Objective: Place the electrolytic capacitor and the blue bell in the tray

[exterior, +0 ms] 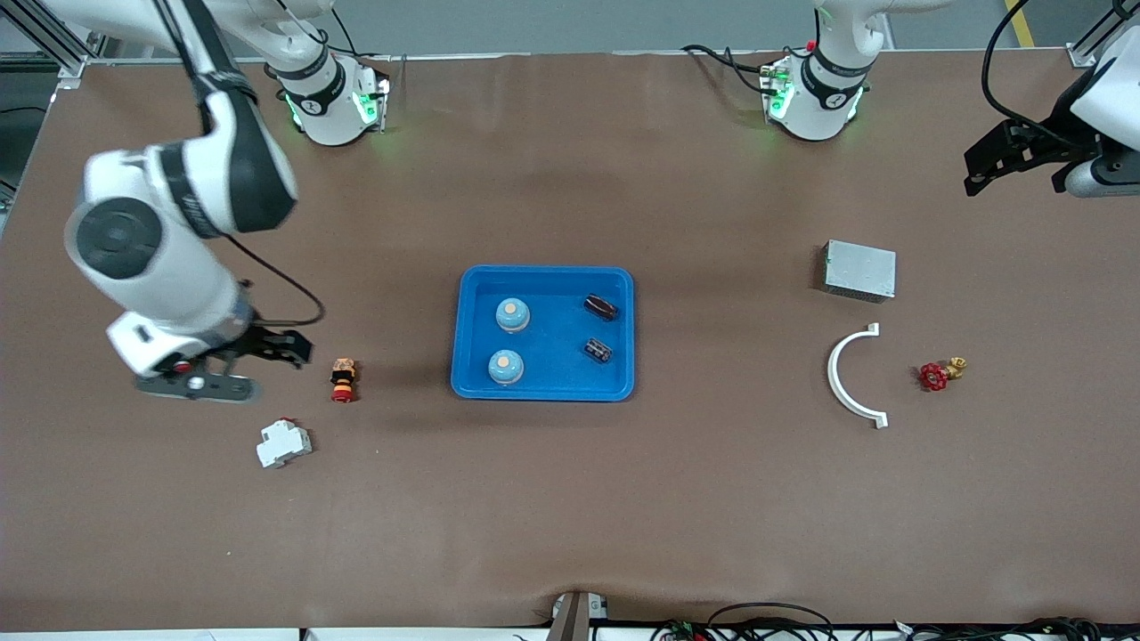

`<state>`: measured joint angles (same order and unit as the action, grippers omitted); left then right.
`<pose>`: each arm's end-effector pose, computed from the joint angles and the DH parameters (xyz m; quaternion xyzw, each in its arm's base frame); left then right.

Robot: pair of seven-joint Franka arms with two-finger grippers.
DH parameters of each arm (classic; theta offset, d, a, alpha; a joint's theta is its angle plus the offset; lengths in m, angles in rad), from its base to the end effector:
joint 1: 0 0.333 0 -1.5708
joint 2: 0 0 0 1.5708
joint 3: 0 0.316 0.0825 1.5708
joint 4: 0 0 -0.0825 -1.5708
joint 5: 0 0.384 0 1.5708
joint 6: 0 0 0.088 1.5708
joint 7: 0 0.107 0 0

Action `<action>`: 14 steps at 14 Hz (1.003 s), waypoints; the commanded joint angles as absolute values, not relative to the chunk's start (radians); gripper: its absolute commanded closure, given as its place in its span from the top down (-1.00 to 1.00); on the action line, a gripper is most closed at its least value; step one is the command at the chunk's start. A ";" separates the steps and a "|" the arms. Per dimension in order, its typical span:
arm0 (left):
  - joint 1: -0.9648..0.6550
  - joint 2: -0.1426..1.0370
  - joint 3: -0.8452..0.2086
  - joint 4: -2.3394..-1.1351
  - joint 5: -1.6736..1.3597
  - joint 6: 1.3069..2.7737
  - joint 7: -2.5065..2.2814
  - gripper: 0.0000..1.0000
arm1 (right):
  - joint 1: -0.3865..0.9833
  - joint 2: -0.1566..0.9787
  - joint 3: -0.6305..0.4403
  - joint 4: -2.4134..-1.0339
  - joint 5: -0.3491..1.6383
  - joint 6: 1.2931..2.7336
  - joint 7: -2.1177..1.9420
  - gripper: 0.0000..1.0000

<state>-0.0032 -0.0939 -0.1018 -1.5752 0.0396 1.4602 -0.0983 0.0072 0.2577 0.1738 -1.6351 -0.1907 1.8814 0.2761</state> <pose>0.5108 -0.0521 0.6629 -0.9996 0.0011 0.0082 0.0254 0.6311 0.0913 0.4692 0.9974 -0.0207 0.0123 0.0675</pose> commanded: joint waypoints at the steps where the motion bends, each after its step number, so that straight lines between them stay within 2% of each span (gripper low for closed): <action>1: -0.003 -0.103 -0.101 -1.575 0.018 1.450 -0.089 1.00 | -0.098 0.184 0.189 -1.660 -0.076 1.823 0.111 1.00; 4: -0.003 -0.103 -0.101 -1.575 0.018 1.450 -0.090 1.00 | -0.163 0.126 0.190 -1.651 -0.064 1.775 0.035 1.00; 8: -0.005 -0.101 -0.103 -1.572 0.018 1.450 -0.100 1.00 | -0.150 0.055 0.198 -1.658 0.037 1.753 0.128 1.00; 14: -0.003 -0.100 -0.101 -1.566 0.021 1.450 -0.086 1.00 | -0.120 0.015 0.190 -1.647 0.028 1.729 0.149 1.00</action>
